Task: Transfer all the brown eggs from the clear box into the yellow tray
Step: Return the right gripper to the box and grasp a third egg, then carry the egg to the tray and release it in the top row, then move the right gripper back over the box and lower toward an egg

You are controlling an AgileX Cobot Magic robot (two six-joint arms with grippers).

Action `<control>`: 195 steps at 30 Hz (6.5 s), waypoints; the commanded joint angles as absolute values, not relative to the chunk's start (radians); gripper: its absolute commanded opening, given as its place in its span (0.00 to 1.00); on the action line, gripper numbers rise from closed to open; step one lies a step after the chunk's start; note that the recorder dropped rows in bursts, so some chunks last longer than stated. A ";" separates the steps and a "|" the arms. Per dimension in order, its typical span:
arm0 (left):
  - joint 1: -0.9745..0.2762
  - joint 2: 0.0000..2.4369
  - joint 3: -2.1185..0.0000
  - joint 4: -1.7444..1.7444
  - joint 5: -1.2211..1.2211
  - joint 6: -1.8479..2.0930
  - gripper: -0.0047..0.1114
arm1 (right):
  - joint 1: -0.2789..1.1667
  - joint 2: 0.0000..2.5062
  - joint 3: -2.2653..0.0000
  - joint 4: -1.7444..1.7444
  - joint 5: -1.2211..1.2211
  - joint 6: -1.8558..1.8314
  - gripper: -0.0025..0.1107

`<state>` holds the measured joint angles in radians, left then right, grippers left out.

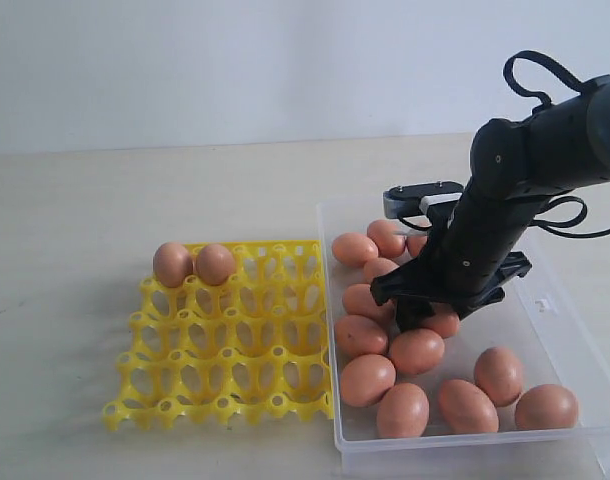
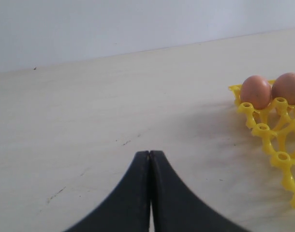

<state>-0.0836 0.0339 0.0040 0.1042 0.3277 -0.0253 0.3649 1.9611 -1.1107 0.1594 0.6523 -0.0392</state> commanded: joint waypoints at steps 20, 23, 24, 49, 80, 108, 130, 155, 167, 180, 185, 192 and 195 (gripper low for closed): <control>-0.091 0.036 0.000 0.102 0.316 -0.030 0.04 | 0.425 1.955 -1.105 0.151 0.611 -0.157 0.02; -0.091 0.036 0.000 0.102 0.316 -0.030 0.04 | 0.425 1.950 -1.105 0.160 0.672 -0.153 0.02; -0.091 0.036 0.000 0.102 0.316 -0.030 0.04 | 0.425 1.948 -1.105 0.168 0.700 -0.147 0.02; -0.091 0.036 0.000 0.102 0.316 -0.030 0.04 | 0.425 1.930 -1.105 0.136 0.672 -0.131 0.63; -0.091 0.036 0.000 0.102 0.316 -0.030 0.04 | 0.425 1.932 -1.034 0.120 0.551 -0.269 0.57; -0.091 0.036 0.000 0.102 0.316 -0.030 0.04 | 0.547 1.687 -0.779 -0.229 -0.615 0.495 0.02; -0.091 0.036 0.000 0.102 0.316 -0.030 0.04 | 0.581 2.123 -1.096 -0.567 -0.616 0.541 0.02; -0.091 0.036 0.000 0.102 0.316 -0.030 0.04 | 0.581 2.131 -1.113 -0.575 -0.572 0.517 0.48; -0.091 0.036 0.000 0.102 0.316 -0.030 0.04 | 0.581 2.122 -1.113 -0.577 -0.572 0.527 0.48; -0.091 0.036 0.000 0.102 0.316 -0.030 0.04 | 0.549 1.690 -1.113 -0.691 0.249 0.658 0.02; -0.091 0.036 0.000 0.102 0.316 -0.030 0.04 | 0.456 1.643 -1.113 -0.563 0.444 0.536 0.02; -0.091 0.036 0.000 0.102 0.316 -0.030 0.04 | 0.368 1.748 -1.128 -0.131 0.561 0.175 0.06; -0.091 0.036 0.000 0.102 0.316 -0.030 0.04 | 0.356 1.813 -1.173 -0.131 0.650 0.175 0.18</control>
